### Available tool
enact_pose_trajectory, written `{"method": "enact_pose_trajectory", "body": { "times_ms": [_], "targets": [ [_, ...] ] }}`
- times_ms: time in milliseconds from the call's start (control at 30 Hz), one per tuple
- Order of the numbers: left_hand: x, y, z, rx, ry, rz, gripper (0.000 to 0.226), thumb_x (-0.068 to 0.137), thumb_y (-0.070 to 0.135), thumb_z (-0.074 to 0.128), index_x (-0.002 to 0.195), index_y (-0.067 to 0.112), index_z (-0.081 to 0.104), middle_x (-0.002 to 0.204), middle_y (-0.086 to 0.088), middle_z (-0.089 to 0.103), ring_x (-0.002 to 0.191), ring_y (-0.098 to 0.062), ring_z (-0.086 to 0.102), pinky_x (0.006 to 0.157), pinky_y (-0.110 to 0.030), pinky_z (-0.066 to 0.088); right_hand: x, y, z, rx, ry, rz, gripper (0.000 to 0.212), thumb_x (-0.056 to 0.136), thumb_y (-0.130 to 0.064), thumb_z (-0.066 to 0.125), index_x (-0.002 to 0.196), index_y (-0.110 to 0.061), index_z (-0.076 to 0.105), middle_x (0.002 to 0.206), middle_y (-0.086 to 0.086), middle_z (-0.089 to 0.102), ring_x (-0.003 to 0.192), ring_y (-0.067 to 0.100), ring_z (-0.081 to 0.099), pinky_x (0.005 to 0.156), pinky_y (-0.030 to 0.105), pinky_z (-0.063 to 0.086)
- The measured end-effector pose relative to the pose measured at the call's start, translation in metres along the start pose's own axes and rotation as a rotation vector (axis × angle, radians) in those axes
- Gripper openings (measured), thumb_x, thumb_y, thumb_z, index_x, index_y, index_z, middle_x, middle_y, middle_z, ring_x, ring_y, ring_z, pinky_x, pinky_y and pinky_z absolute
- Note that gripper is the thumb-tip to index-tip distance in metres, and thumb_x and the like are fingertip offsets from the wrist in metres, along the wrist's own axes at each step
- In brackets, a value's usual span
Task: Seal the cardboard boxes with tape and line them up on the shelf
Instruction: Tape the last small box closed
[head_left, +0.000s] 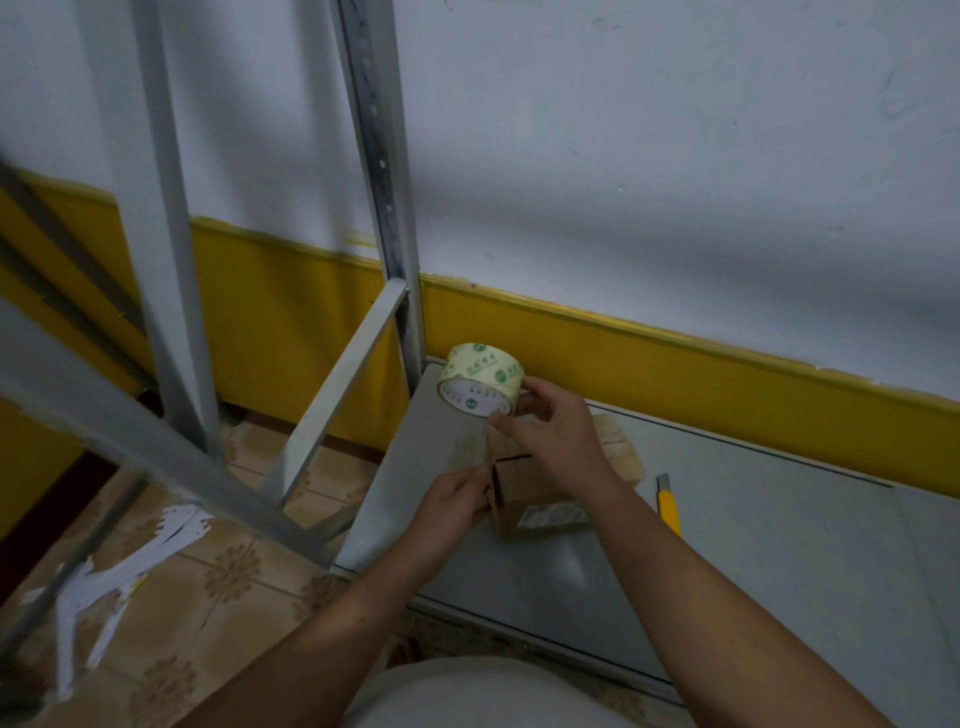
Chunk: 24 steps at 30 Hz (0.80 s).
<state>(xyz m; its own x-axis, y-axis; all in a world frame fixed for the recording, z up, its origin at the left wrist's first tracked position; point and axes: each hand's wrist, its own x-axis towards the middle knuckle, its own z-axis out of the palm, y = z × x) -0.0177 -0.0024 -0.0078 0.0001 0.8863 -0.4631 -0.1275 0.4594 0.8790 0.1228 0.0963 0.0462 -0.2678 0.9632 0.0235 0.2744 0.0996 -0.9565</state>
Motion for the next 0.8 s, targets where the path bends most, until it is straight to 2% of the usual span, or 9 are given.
{"method": "enact_pose_trajectory", "body": {
  "times_ms": [67, 133, 200, 267, 333, 433, 567, 667, 800],
  "targets": [
    [0.003, -0.007, -0.001, 0.120, -0.017, 0.047, 0.034, 0.107, 0.038, 0.058, 0.137, 0.024, 0.066, 0.125, 0.018, 0.071, 0.112, -0.001, 0.068, 0.098, -0.027, 0.056, -0.001, 0.001, 0.000, 0.000, 0.010, 0.008, 0.039, 0.079, -0.020, 0.089, 0.111, -0.033, 0.069, 0.094, -0.003, 0.075, 0.085, -0.001, 0.068, 0.074, 0.016, 0.054],
    [0.007, -0.015, 0.000, 0.293, 0.081, 0.094, 0.051, 0.095, 0.047, 0.076, 0.139, 0.027, 0.060, 0.129, 0.019, 0.064, 0.116, -0.004, 0.062, 0.103, -0.033, 0.053, -0.002, 0.002, -0.001, -0.011, 0.017, 0.009, 0.040, 0.079, -0.022, 0.090, 0.110, -0.034, 0.069, 0.092, -0.004, 0.076, 0.085, 0.000, 0.069, 0.073, 0.016, 0.054],
    [0.011, -0.020, 0.002, 0.284, 0.198, 0.124, 0.045, 0.092, 0.039, 0.080, 0.132, 0.029, 0.062, 0.119, 0.017, 0.064, 0.110, -0.005, 0.064, 0.100, -0.036, 0.055, -0.002, 0.005, -0.001, -0.017, 0.027, 0.019, 0.042, 0.078, -0.024, 0.090, 0.113, -0.033, 0.069, 0.094, -0.004, 0.076, 0.088, 0.003, 0.070, 0.074, 0.018, 0.056],
    [0.017, -0.025, -0.001, 0.213, 0.273, 0.177, 0.018, 0.099, 0.028, 0.072, 0.116, 0.031, 0.070, 0.108, 0.010, 0.071, 0.104, -0.014, 0.071, 0.096, -0.048, 0.061, -0.003, 0.008, -0.002, -0.028, 0.038, 0.028, 0.046, 0.077, -0.025, 0.091, 0.119, -0.029, 0.070, 0.096, -0.004, 0.076, 0.090, 0.005, 0.071, 0.076, 0.021, 0.058],
    [0.022, -0.029, -0.008, 0.193, 0.299, 0.170, 0.023, 0.104, 0.015, 0.063, 0.096, 0.033, 0.075, 0.098, 0.007, 0.076, 0.096, -0.020, 0.075, 0.089, -0.053, 0.063, -0.004, 0.010, -0.003, -0.033, 0.052, 0.037, 0.050, 0.077, -0.026, 0.091, 0.123, -0.025, 0.071, 0.097, -0.004, 0.077, 0.090, 0.005, 0.071, 0.077, 0.023, 0.058],
    [0.028, -0.034, -0.016, 0.161, 0.298, 0.110, 0.032, 0.105, 0.009, 0.057, 0.090, 0.027, 0.079, 0.096, -0.004, 0.079, 0.094, -0.027, 0.075, 0.086, -0.053, 0.064, -0.006, 0.011, -0.006, -0.034, 0.068, 0.032, 0.047, 0.077, -0.026, 0.091, 0.118, -0.034, 0.068, 0.094, -0.006, 0.077, 0.089, 0.006, 0.071, 0.082, 0.030, 0.060],
    [0.038, -0.042, -0.015, 0.174, 0.251, 0.080, 0.023, 0.106, 0.006, 0.056, 0.097, 0.015, 0.075, 0.098, -0.010, 0.076, 0.095, -0.029, 0.074, 0.086, -0.045, 0.064, -0.009, 0.012, -0.007, -0.033, 0.066, 0.014, 0.045, 0.079, -0.027, 0.090, 0.115, -0.039, 0.066, 0.091, -0.005, 0.077, 0.089, 0.009, 0.072, 0.086, 0.038, 0.060],
    [0.038, -0.045, -0.015, 0.105, 0.181, 0.063, 0.006, 0.101, 0.012, 0.069, 0.103, 0.009, 0.073, 0.101, -0.011, 0.077, 0.100, -0.028, 0.075, 0.084, -0.035, 0.063, -0.010, 0.010, -0.008, -0.021, 0.068, 0.006, 0.043, 0.079, -0.026, 0.090, 0.111, -0.043, 0.067, 0.090, -0.003, 0.077, 0.088, 0.012, 0.073, 0.085, 0.041, 0.061],
    [0.039, -0.049, -0.023, 0.194, 0.166, 0.167, 0.015, 0.093, 0.023, 0.081, 0.098, 0.010, 0.075, 0.094, -0.004, 0.079, 0.094, -0.020, 0.076, 0.086, -0.039, 0.063, -0.011, 0.014, -0.010, -0.015, 0.066, 0.011, 0.042, 0.080, -0.028, 0.089, 0.116, -0.035, 0.070, 0.090, -0.003, 0.077, 0.089, 0.013, 0.073, 0.084, 0.041, 0.061]
  ]
}}
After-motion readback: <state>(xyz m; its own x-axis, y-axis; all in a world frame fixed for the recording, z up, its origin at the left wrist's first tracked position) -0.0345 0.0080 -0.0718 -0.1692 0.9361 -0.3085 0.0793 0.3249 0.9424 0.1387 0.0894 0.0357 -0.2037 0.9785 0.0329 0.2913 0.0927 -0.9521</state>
